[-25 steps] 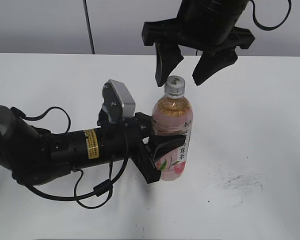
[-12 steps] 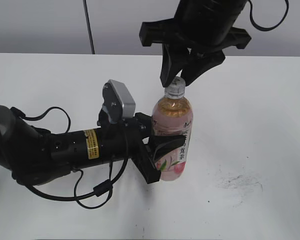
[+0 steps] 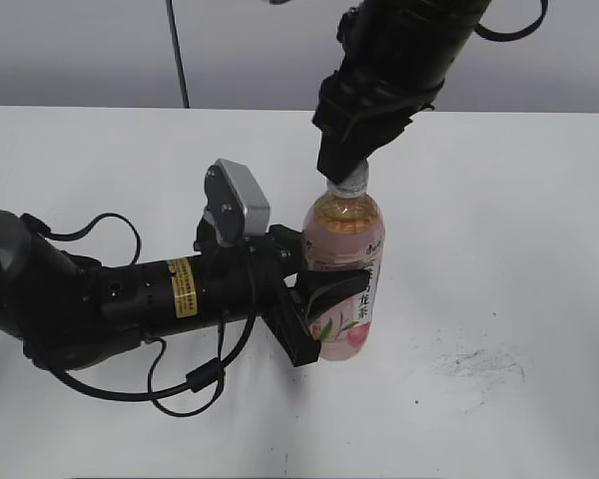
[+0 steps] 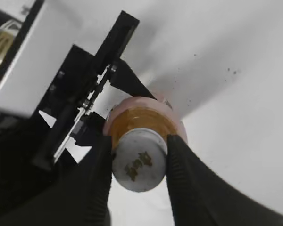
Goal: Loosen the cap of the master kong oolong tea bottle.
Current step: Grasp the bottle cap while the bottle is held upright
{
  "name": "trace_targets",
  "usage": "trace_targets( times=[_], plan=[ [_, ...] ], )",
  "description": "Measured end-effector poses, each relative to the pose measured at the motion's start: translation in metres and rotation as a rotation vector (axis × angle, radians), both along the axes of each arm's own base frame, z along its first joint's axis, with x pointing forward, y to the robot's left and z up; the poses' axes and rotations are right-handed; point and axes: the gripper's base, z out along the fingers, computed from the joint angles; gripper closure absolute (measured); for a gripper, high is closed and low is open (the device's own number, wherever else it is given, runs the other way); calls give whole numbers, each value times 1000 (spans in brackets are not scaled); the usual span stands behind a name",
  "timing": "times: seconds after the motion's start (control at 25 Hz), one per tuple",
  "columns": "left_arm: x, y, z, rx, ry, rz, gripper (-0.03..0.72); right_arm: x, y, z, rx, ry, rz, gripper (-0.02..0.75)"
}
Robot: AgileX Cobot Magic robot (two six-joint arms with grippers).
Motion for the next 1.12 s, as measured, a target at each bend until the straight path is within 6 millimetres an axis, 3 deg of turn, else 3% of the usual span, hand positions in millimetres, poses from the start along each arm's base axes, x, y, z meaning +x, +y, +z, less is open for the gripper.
trace_targets(
  times=[0.2,0.4,0.72,1.12],
  plan=[
    [0,0,0,0,0,0,408,0,1,0,-27,-93,278,470],
    [0,0,0,0,0,0,408,0,1,0,-42,-138,407,470],
    [0,0,0,0,0,0,408,-1,1,0,-42,-146,433,461],
    [0,0,0,0,0,0,408,1,3,-5,-29,-93,330,293]
  ],
)
